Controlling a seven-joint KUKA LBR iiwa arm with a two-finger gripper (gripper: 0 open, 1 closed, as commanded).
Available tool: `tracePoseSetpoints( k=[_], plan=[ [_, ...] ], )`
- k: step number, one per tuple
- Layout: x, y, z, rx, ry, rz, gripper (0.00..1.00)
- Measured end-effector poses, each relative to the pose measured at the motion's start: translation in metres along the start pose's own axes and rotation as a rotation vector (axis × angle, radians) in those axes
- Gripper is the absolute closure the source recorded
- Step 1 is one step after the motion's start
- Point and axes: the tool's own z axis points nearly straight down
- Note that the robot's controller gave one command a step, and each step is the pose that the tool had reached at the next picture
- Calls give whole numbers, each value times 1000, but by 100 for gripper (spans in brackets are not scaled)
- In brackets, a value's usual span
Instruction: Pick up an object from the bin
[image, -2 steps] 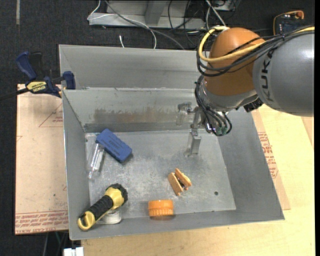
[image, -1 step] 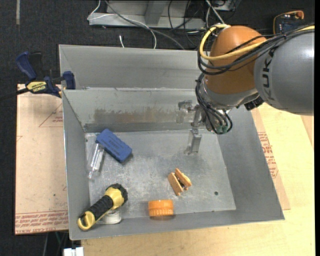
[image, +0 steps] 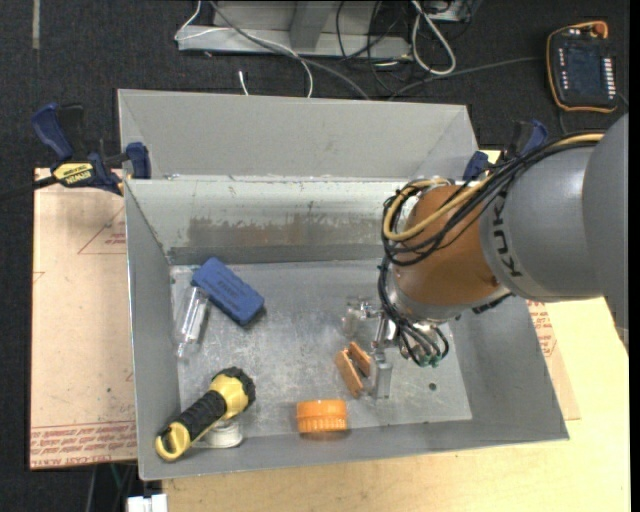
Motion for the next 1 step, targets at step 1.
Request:
tracePoseSetpoints(
  k=[1],
  plan=[
    [-12,-2,-43,3,-12,-492,0]
  ],
)
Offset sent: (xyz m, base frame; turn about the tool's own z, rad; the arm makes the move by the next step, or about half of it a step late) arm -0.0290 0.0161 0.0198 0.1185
